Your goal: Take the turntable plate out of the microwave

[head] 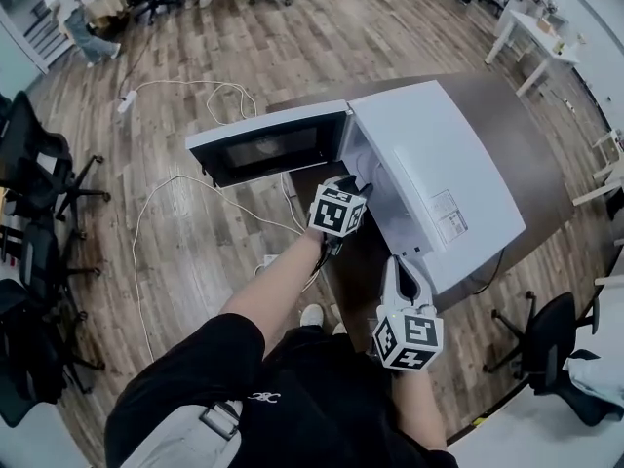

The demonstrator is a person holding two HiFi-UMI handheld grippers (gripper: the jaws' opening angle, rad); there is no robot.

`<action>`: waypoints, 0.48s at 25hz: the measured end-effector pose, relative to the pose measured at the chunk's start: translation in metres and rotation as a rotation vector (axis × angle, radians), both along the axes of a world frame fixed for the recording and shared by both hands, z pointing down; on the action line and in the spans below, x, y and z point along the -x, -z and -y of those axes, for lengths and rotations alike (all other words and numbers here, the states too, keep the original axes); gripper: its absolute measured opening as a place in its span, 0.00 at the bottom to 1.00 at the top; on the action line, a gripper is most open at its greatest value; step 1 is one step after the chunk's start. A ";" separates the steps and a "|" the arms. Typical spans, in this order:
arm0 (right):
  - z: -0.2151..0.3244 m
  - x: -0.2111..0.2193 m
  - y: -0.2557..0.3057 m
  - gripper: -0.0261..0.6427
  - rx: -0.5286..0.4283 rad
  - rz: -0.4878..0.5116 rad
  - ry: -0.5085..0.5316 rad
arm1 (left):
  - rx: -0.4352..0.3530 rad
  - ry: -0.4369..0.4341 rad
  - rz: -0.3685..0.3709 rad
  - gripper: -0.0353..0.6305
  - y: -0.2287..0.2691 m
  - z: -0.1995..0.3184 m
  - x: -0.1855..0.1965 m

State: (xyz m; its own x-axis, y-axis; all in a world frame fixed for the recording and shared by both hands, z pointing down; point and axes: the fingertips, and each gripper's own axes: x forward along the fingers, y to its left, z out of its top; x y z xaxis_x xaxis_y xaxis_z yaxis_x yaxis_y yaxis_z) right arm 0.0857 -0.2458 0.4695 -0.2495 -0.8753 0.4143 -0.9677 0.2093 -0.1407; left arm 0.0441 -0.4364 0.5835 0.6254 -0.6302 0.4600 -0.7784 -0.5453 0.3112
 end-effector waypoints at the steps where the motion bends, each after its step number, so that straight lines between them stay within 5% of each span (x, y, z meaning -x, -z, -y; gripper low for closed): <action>1: 0.002 0.000 -0.003 0.05 0.009 -0.002 -0.002 | 0.006 0.000 0.013 0.32 -0.008 0.009 -0.001; 12: 0.016 -0.001 -0.032 0.05 0.100 -0.036 0.005 | 0.043 -0.037 0.108 0.36 -0.058 0.062 -0.027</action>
